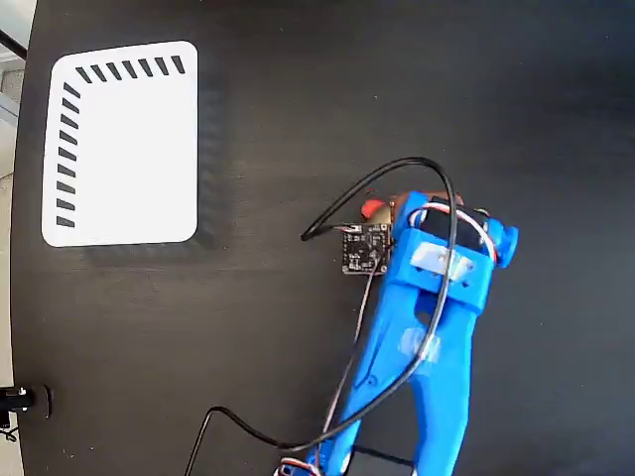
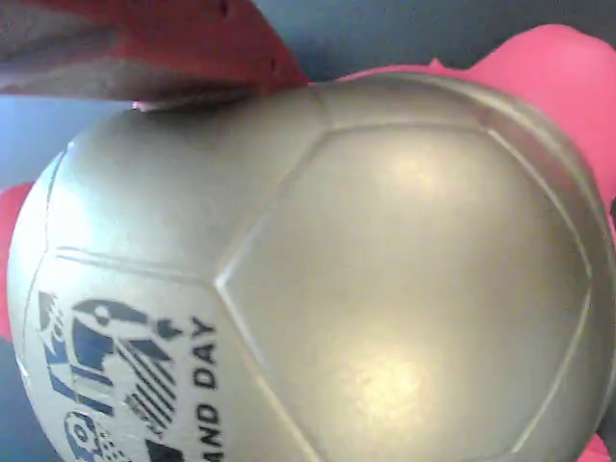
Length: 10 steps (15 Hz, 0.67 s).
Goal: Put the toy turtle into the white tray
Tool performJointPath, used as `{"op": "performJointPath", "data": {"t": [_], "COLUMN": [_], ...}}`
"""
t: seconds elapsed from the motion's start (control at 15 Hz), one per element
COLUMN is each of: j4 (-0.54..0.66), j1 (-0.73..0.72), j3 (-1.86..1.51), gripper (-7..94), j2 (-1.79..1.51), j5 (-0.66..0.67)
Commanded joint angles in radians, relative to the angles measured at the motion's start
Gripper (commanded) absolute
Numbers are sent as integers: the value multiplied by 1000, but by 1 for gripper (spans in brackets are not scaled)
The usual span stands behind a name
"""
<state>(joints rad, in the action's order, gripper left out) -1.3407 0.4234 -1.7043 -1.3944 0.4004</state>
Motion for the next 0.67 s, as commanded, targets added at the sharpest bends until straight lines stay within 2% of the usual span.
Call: {"op": "performJointPath", "data": {"t": [0.0, 0.13, 0.6], "j4": [-160, -244, -325], "j1": [-40, -101, -469], "j3": [201, 285, 546], "gripper": [0, 0, 0], "j2": [-155, -207, -225], "j5": [-40, -86, -296]}}
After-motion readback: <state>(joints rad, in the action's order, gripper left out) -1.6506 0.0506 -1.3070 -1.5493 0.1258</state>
